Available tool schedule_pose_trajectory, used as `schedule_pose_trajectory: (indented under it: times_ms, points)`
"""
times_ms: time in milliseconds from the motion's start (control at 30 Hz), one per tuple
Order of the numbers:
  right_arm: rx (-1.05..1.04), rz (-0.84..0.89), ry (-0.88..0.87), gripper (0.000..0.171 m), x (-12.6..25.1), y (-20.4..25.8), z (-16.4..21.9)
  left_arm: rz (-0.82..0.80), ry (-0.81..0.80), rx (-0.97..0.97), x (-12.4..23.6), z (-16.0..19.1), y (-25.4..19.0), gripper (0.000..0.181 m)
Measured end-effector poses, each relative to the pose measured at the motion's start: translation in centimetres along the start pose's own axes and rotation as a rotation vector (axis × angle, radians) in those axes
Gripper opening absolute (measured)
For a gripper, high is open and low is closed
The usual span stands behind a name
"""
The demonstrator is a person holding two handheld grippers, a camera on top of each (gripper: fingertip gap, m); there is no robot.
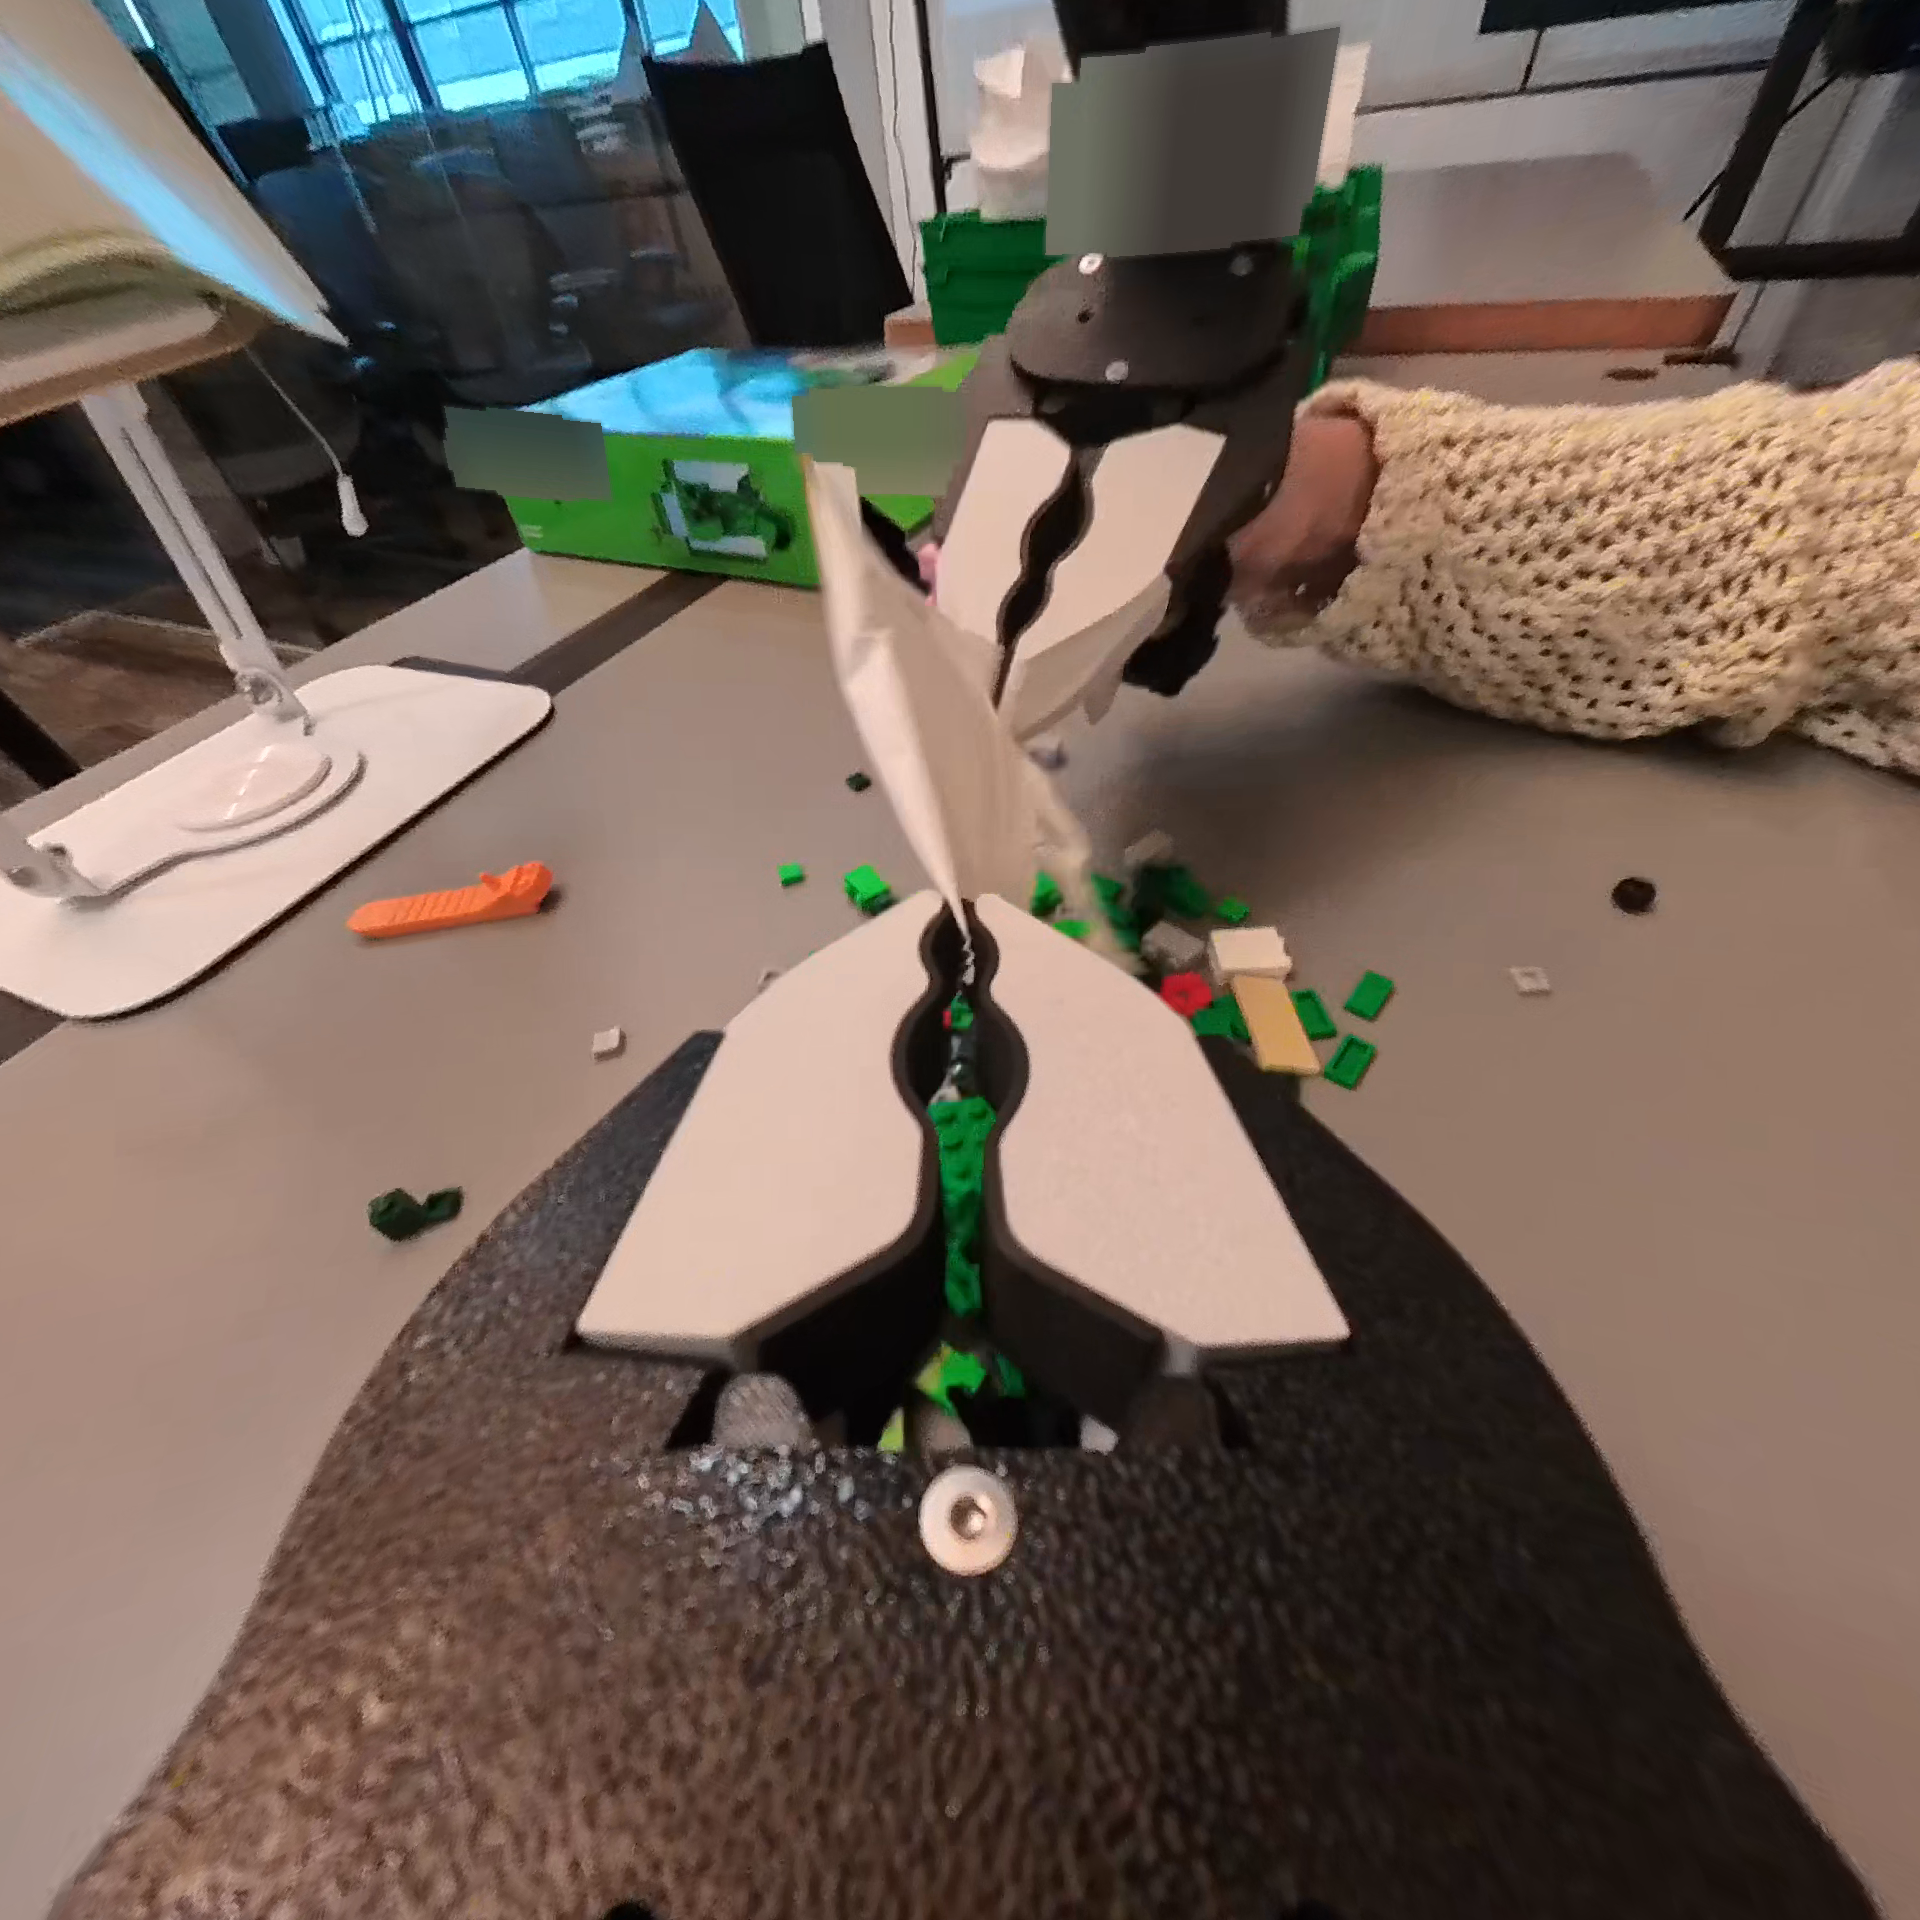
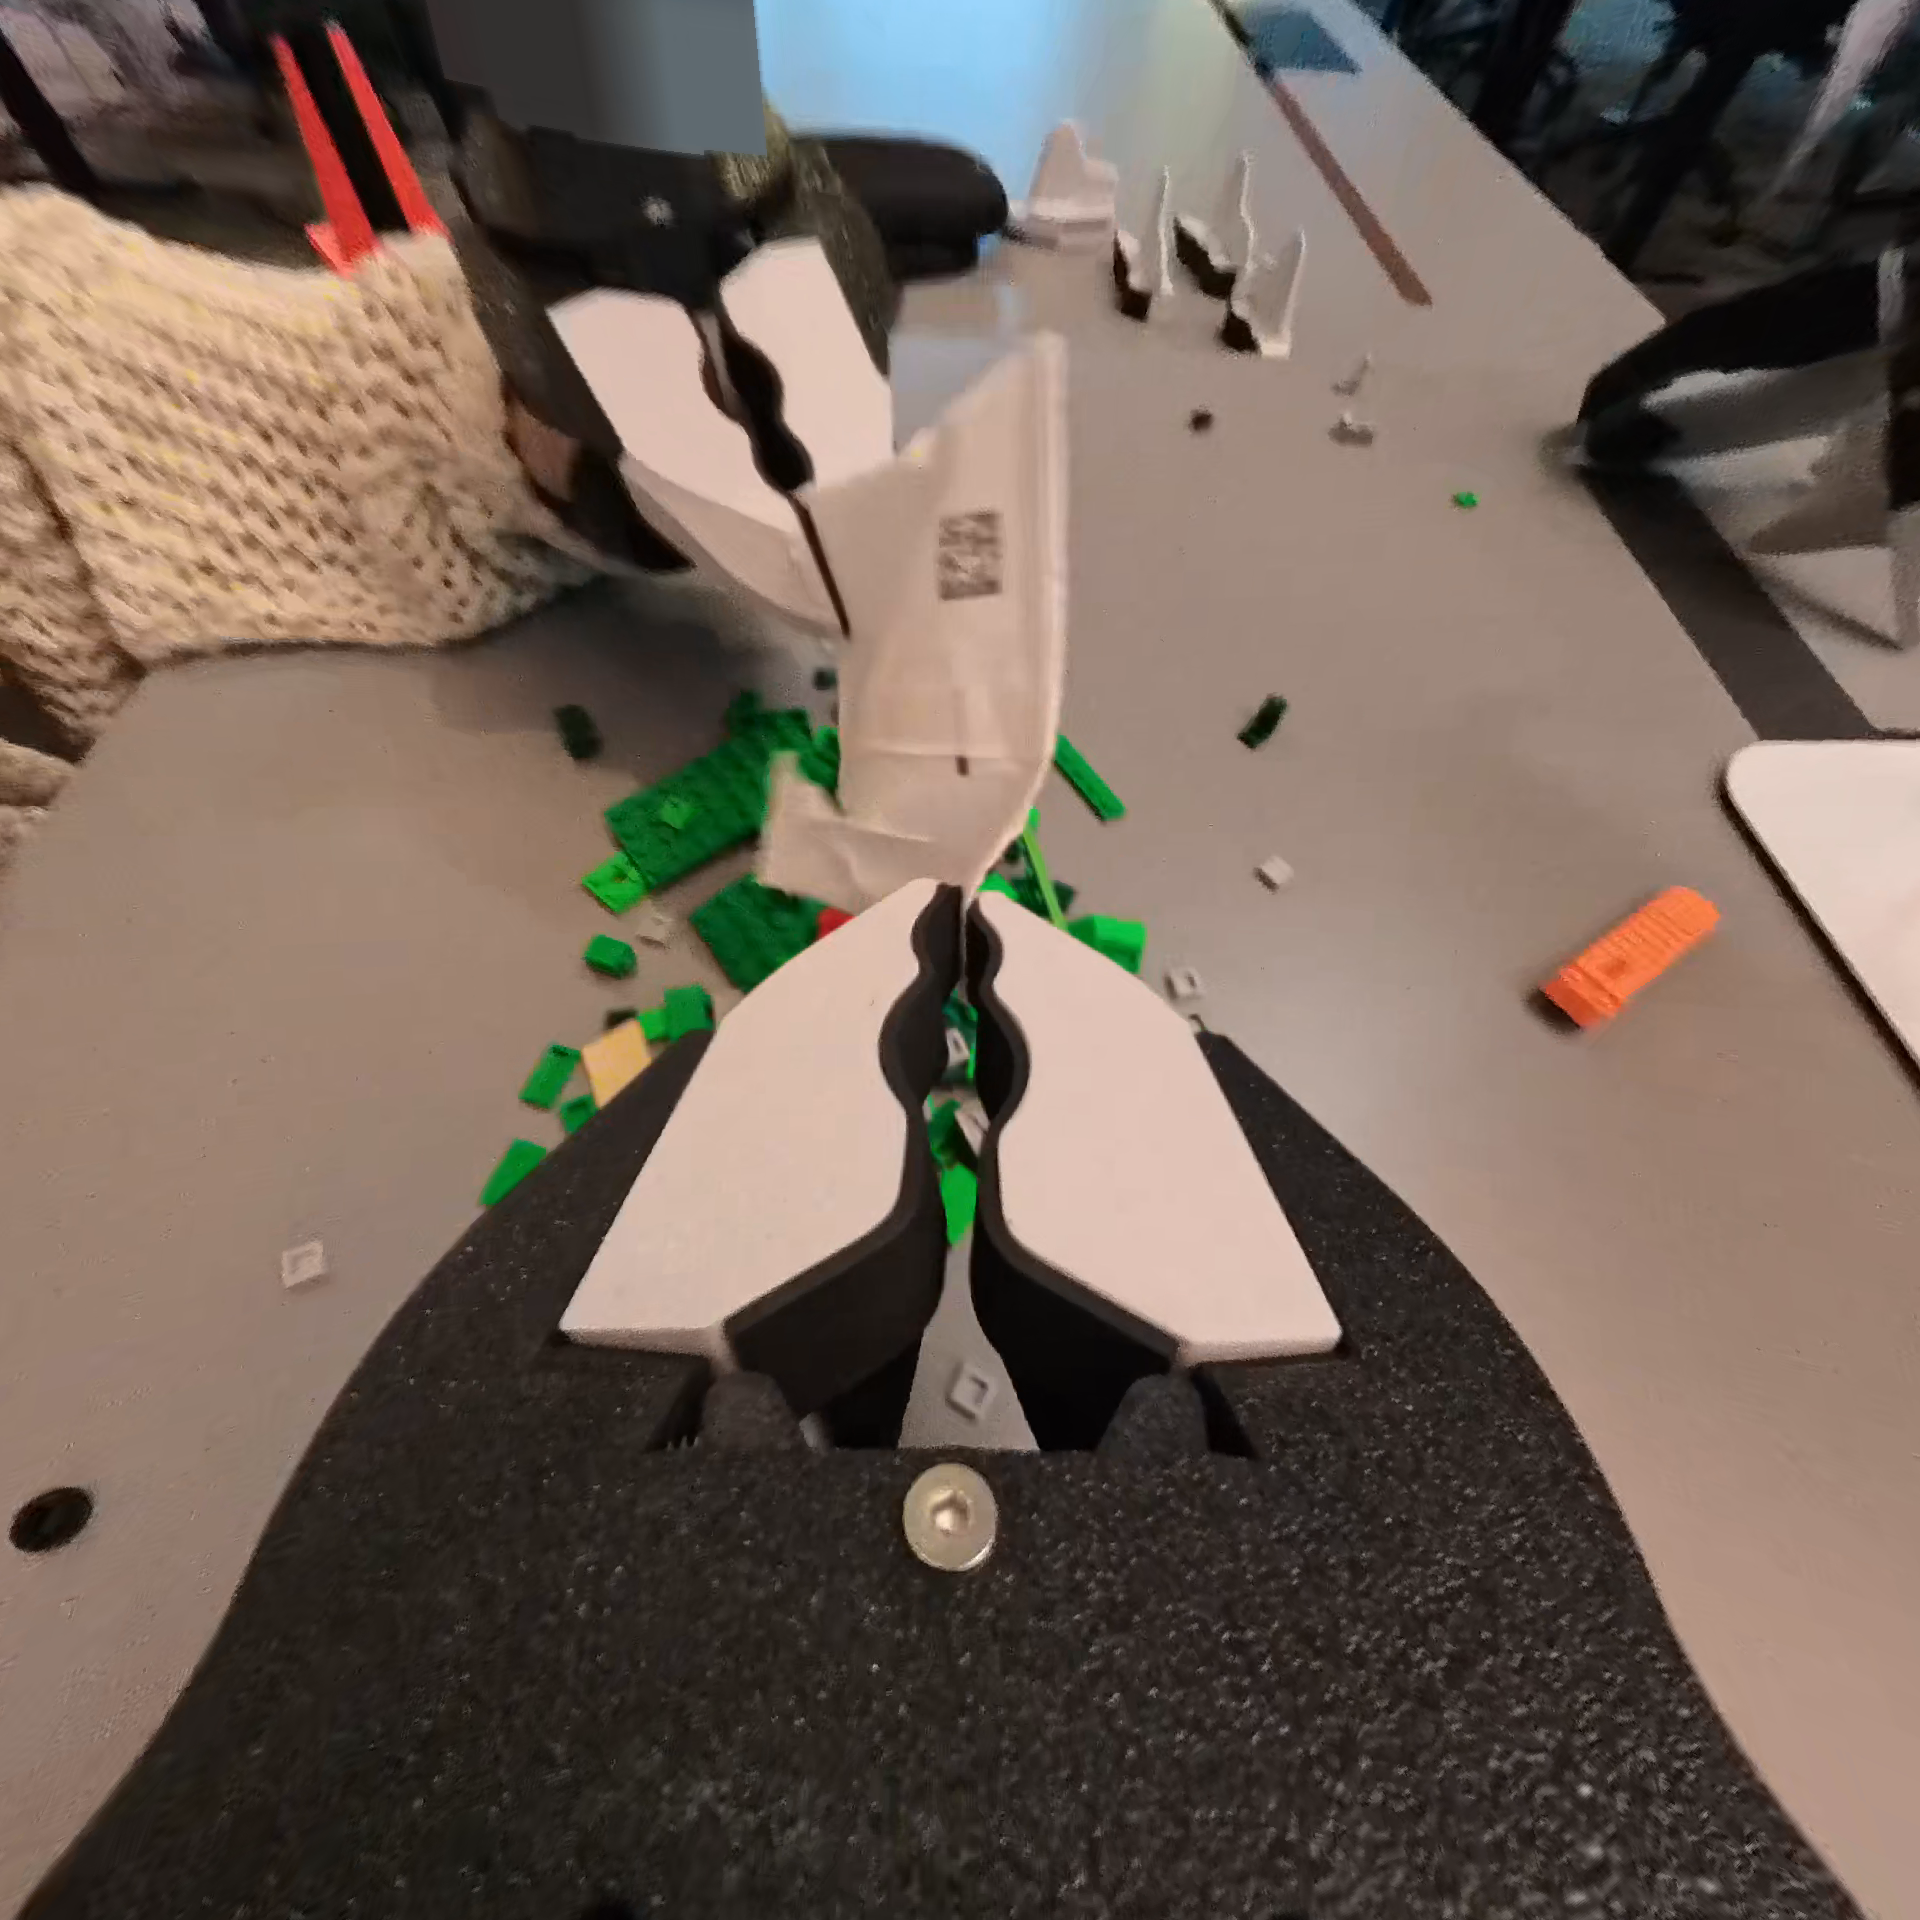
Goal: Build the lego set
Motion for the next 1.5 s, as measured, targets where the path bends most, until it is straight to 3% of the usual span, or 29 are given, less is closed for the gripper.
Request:
schedule_pose_trajectory:
  times_ms: [133,233,433,500,600,667,733,767,800,900,933,1000,1067,1133,1200,1267,1333,1433,1500]
  points:
    - [0.109,-0.018,0.054,0.0,-1.5,1.6,-0.5,-0.023,0.061,-0.051,-0.6,0.8,-0.1,0.0]
    - [-0.029,-0.033,-0.059,0.0,0.4,0.0,-0.5,-0.005,-0.024,-0.002,0.7,-0.3,0.2,0.0]
    - [0.076,0.001,0.024,0.0,-0.5,0.6,-0.2,-0.019,0.019,-0.06,0.0,0.0,-0.3,0.0]
    - [-0.037,-0.061,-0.122,0.0,0.8,0.2,-1.1,0.005,-0.055,-0.004,1.0,-0.9,0.0,0.0]
    - [-0.007,-0.029,-0.104,0.001,0.6,0.2,-0.8,0.004,-0.028,-0.085,0.6,-0.9,-0.7,0.0]
    - [-0.028,-0.065,-0.176,0.037,0.8,0.6,-2.0,0.012,-0.014,-0.103,0.5,-1.0,-1.1,0.0]
    - [0.015,-0.085,-0.156,0.051,0.9,1.3,-2.5,0.015,0.004,-0.135,0.3,-0.9,-1.4,0.0]
    - [0.043,-0.088,-0.107,0.045,0.5,1.7,-2.3,0.023,-0.002,-0.143,0.2,-1.0,-1.6,0.0]
    - [0.074,-0.113,-0.056,0.004,0.2,2.3,-2.0,0.039,-0.014,-0.145,0.2,-1.2,-2.0,0.0]
    - [0.064,-0.047,-0.039,0.0,0.2,2.1,-3.4,-0.009,-0.1,-0.127,0.6,-2.0,-1.8,0.008]
    - [0.062,0.014,-0.075,0.0,1.2,2.1,-4.6,-0.03,-0.138,-0.103,0.9,-2.3,-1.5,0.034]
    - [0.098,0.224,-0.147,0.0,5.2,2.2,-7.8,-0.073,-0.188,-0.056,1.3,-2.8,-0.8,0.065]
    - [0.206,0.538,-0.217,0.0,12.2,3.0,-11.4,-0.123,-0.249,-0.035,1.6,-3.0,-0.1,0.072]
    - [0.3,0.955,-0.268,0.0,22.1,3.6,-13.6,-0.174,-0.274,-0.028,1.8,-3.0,0.6,0.077]
    - [0.323,1.453,-0.306,0.0,34.2,4.1,-12.8,-0.249,-0.292,-0.031,2.0,-3.0,1.3,0.081]
    - [0.212,1.836,-0.25,0.0,44.8,4.0,-8.1,-0.334,-0.312,-0.056,2.5,-3.1,2.0,0.081]
    - [-0.022,1.932,-0.134,0.0,51.1,1.8,-1.1,-0.415,-0.338,-0.078,3.2,-3.3,2.6,0.079]
    - [-0.308,1.962,0.189,0.0,55.3,-1.2,8.7,-0.479,-0.371,-0.095,4.0,-3.7,3.0,0.078]
    - [-0.388,1.938,0.352,0.0,56.2,-2.4,12.1,-0.513,-0.38,-0.107,4.4,-3.8,3.2,0.076]
Point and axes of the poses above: each gripper's, where its closed fingertips meet, x back along the fingers, z out of its underside, y = z × x across the jaws, the point moved 3 cm from there along x, back along the fingers, and after that the axes turned 3 degrees about x, right-handed, at the moved point
